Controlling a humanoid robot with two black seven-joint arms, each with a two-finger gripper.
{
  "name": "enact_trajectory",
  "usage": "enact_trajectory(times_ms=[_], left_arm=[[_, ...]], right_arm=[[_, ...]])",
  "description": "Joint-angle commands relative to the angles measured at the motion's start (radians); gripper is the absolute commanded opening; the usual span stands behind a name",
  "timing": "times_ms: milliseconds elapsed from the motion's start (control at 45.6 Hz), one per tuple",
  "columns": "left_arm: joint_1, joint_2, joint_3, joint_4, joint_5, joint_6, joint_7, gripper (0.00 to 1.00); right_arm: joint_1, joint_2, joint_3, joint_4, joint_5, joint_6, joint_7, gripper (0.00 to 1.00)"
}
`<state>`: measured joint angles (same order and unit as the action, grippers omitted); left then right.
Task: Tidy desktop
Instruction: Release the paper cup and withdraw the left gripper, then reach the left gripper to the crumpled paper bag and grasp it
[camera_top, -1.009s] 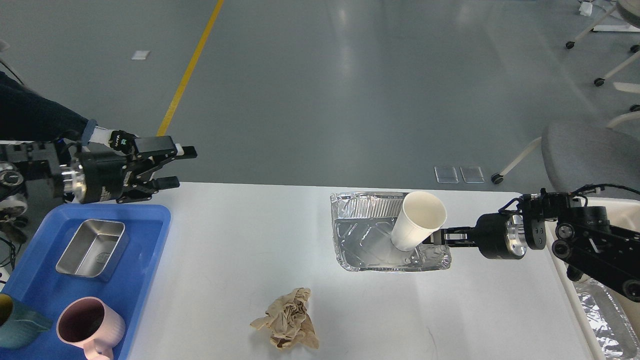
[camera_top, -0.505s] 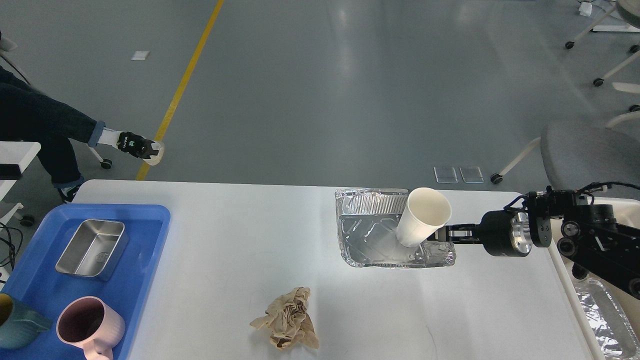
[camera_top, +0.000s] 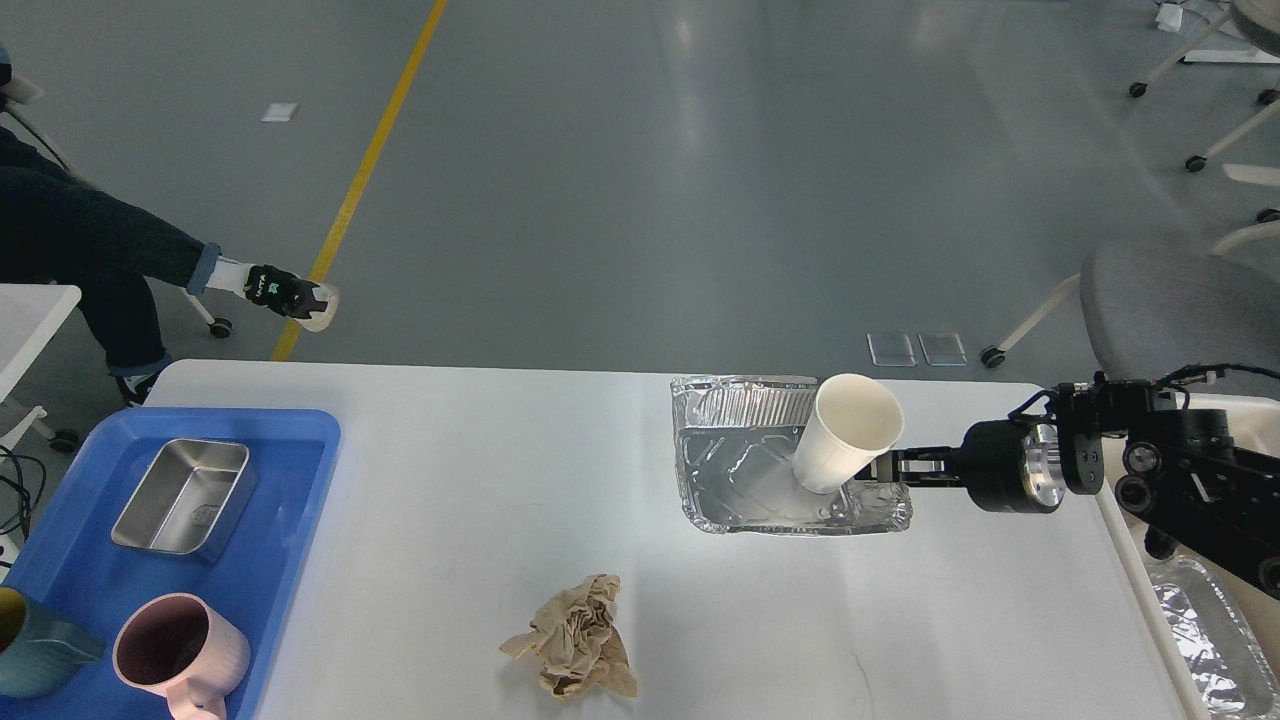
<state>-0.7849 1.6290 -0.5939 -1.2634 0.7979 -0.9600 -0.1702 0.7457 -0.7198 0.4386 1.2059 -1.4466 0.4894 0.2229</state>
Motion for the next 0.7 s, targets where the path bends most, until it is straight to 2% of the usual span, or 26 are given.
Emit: enact_trajectory(times_ms=[0, 44, 110, 176, 241, 263, 329, 505, 680], left_arm=[[-0.01, -0.233, -0.014, -0.002, 0.024, 0.0, 0.177, 0.98], [-0.023, -0.329, -0.014, -0.002, 0.055, 0.0, 0.234, 0.98], [-0.051, -0.484, -0.003, -0.002, 0.131, 0.017, 0.282, 0.98], [-0.056, -0.624, 0.003, -0.002, 0.214, 0.018, 0.305, 0.98], [-0.051, -0.756, 0.006, 0.006, 0.299, 0.021, 0.308, 0.98], [-0.048, -0.84, 0.008, 0.022, 0.34, 0.021, 0.31, 0.98], [-0.039, -0.952, 0.028, 0.056, 0.369, 0.021, 0.327, 0.98], [-0.033, -1.135, 0.143, 0.125, 0.371, 0.027, 0.446, 0.98], [-0.033, -1.239, 0.243, 0.209, 0.376, 0.095, 0.454, 0.98]], right_arm=[[-0.003, 0.0, 0.0, 0.001, 0.0, -0.002, 0.001, 0.0], [-0.005, 0.0, 0.002, 0.001, 0.0, -0.002, 0.001, 0.0], [-0.005, -0.001, 0.002, 0.001, 0.0, -0.002, 0.001, 0.0], [-0.003, -0.003, 0.002, 0.001, 0.0, -0.002, 0.001, 0.0], [-0.003, -0.004, 0.002, 0.001, 0.0, -0.002, 0.001, 0.0], [-0.005, -0.007, 0.002, 0.001, 0.0, -0.002, 0.001, 0.0], [-0.005, -0.01, 0.003, 0.001, 0.0, -0.002, 0.001, 0.0], [-0.009, -0.024, 0.005, 0.003, 0.0, -0.005, 0.001, 0.0], [-0.017, -0.026, 0.005, 0.003, 0.0, -0.012, 0.001, 0.0]])
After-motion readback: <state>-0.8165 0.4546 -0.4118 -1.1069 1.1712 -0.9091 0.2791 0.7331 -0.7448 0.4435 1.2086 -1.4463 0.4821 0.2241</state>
